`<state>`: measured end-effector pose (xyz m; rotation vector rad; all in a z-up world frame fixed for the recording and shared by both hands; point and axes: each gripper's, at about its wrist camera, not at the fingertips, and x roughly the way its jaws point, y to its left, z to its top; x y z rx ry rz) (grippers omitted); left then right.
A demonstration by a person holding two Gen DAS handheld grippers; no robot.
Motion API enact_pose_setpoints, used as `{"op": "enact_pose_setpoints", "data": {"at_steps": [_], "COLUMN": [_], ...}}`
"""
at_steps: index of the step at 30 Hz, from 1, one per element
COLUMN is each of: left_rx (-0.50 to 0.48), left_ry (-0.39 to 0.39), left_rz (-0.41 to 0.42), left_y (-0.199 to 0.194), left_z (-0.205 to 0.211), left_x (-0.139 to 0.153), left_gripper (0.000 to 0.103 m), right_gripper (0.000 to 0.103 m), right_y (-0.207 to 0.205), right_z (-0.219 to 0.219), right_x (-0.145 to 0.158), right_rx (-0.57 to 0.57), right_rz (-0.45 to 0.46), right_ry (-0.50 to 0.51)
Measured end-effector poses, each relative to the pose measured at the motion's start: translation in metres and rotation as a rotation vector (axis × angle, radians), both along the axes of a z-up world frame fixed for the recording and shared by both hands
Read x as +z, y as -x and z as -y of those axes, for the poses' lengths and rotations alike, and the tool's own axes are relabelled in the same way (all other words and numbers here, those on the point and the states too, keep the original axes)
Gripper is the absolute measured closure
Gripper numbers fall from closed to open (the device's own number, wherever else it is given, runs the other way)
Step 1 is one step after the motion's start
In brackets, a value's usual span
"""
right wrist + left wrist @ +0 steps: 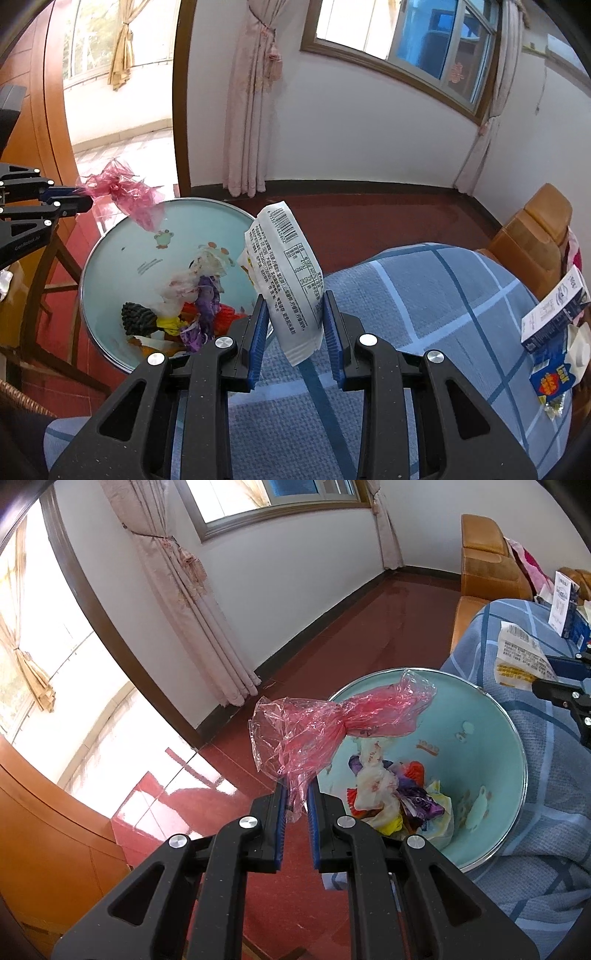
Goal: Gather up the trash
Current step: 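Carry the pink bag and snack wrapper over the bucket with both grippers, then open both grippers to drop the pink bag and snack wrapper into the bucket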
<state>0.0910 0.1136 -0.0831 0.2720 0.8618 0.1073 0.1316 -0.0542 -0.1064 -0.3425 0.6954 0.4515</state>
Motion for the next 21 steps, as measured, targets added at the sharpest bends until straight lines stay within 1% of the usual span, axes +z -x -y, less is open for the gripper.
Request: {"op": "enact_pose_setpoints", "data": {"at_steps": [19,21], "left_rx": [-0.003,-0.008], "left_ry": [0.011,0.02], "left_rz": [0.004,0.006], "left_y": [0.0012,0.0016], "left_z": [-0.0009,-0.0008], "left_x": [0.0021,0.0032], "left_gripper": [0.093,0.091], "right_gripper": [0.073,0.073], "right_y": [0.0014,0.0018], "right_z": [-0.0089,-0.0101], "right_x": [0.0034,0.0036], "right_rx": [0.017,0.02], "right_rz": [0.006,0.005], "right_ry": [0.001,0.0]}}
